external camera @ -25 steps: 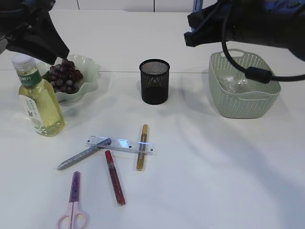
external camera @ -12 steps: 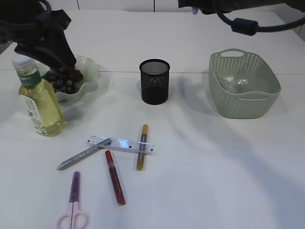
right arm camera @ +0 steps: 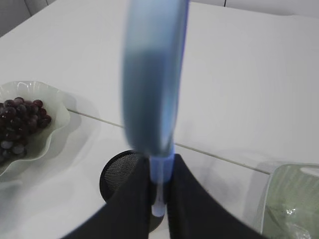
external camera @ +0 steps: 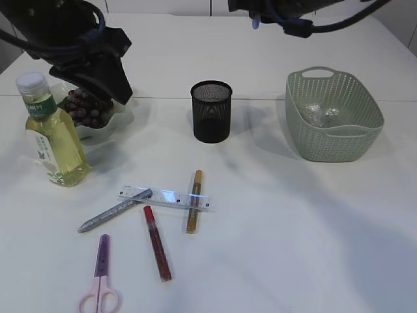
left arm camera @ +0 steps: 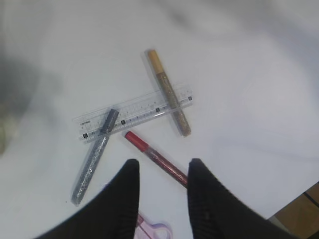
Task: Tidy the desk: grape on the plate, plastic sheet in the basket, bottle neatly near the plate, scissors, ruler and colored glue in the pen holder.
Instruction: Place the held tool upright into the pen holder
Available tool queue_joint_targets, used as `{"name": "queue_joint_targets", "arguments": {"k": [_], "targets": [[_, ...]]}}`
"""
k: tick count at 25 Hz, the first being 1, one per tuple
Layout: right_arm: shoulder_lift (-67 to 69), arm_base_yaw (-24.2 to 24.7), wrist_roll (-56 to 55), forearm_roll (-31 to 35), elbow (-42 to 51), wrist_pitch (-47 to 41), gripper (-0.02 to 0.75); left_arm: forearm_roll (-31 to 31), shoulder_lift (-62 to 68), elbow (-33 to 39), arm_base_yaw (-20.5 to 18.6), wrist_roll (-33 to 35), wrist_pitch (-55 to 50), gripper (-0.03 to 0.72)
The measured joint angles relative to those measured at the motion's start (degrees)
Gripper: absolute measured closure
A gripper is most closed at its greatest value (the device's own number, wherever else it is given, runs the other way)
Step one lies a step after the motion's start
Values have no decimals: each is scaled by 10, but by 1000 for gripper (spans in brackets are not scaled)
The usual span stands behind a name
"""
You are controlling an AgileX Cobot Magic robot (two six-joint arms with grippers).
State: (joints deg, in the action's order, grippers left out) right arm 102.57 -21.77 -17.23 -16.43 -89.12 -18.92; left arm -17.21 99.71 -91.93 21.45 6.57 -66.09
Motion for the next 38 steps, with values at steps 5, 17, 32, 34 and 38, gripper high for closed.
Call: {"name": "queue_joint_targets", "arguments": {"k": [5, 17, 32, 34, 38], "targets": [[49, 0, -1, 23, -38, -5, 662, 12, 0, 0, 0, 0, 11, 444], [93, 0, -2, 29, -52, 27, 662, 43, 0, 0, 0, 0, 13, 444], [169, 0, -2, 28, -54, 178, 663, 46, 0, 0, 0, 0, 46, 445], [184, 0, -2, 28, -54, 198, 663, 46, 0, 0, 0, 0, 53, 445], [209, 0, -2, 28, -54, 223, 663, 46, 0, 0, 0, 0, 65, 445]]}}
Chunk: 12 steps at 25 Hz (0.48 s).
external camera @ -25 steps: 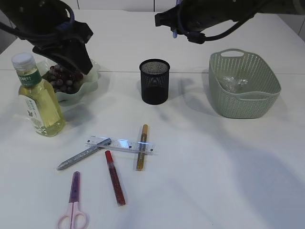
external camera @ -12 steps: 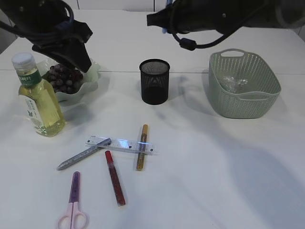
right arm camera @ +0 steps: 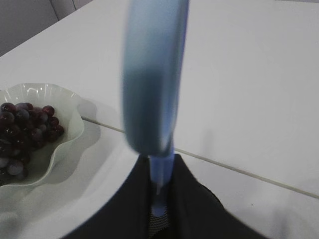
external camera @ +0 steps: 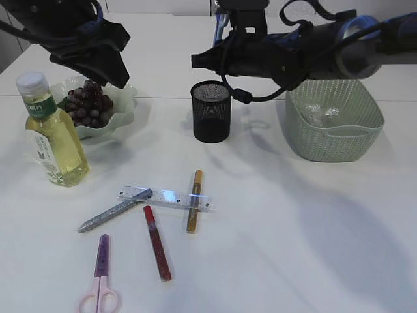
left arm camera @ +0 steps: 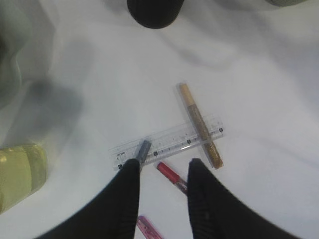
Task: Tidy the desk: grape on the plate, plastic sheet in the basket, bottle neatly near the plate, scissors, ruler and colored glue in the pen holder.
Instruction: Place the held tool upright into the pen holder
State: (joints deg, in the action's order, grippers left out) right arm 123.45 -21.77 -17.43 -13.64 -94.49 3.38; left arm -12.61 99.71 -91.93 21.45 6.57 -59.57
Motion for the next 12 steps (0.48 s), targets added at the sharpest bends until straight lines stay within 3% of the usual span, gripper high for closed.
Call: {"name": "queue_joint_targets", "arguments": {"k": [12], "targets": [[46, 0, -1, 0, -2, 26, 663, 2, 0, 0, 0, 0, 19, 445]]}}
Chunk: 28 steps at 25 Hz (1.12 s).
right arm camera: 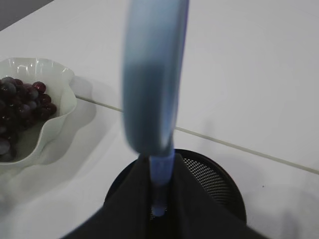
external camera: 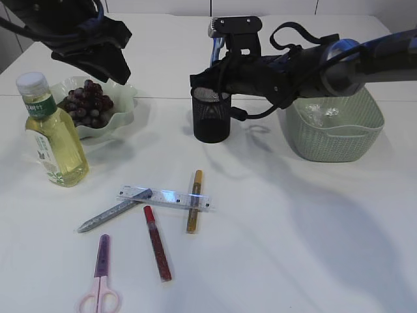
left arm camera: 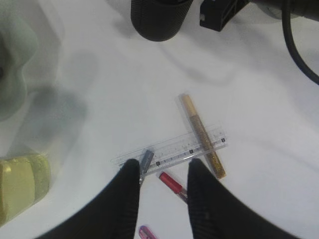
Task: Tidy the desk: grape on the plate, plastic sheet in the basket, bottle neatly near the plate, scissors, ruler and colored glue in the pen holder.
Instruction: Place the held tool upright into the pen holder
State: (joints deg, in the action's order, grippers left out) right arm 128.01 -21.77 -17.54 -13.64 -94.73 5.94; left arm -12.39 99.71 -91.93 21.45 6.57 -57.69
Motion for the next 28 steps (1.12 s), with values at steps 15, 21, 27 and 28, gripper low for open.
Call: {"name": "queue_joint_targets", "arguments": {"k": [15, 21, 27, 28], "targets": [[34, 0, -3, 0, -14, -7, 663, 1, 0, 0, 0, 0, 9, 445], [35, 0, -3, 0, -15, -8, 662, 1, 0, 0, 0, 0, 13, 445], [41, 0, -3, 0, -16, -8, 661, 1, 0, 0, 0, 0, 14, 445], [41, 0, -3, 0, -16, -8, 661, 1, 0, 0, 0, 0, 14, 445]]}}
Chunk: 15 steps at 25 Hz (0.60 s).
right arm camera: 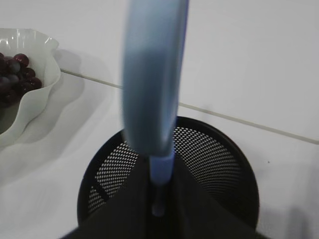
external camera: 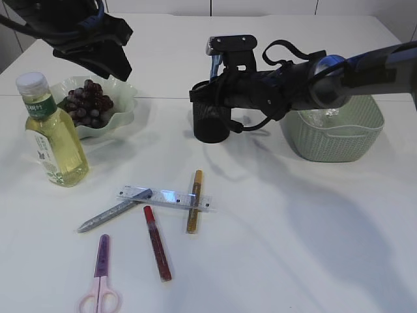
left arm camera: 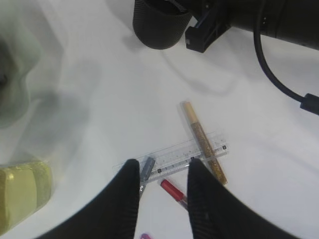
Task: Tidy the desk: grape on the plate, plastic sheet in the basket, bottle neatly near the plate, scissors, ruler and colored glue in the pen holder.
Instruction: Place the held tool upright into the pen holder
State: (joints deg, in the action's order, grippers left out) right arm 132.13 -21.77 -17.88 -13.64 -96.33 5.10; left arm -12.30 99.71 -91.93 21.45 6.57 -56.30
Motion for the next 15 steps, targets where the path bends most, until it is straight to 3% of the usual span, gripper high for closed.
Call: {"name": "queue_joint_targets", "arguments": {"k": [15], "targets": [[5, 0, 0, 0, -22, -26, 660, 0, 0, 0, 0, 0, 1, 445]]}}
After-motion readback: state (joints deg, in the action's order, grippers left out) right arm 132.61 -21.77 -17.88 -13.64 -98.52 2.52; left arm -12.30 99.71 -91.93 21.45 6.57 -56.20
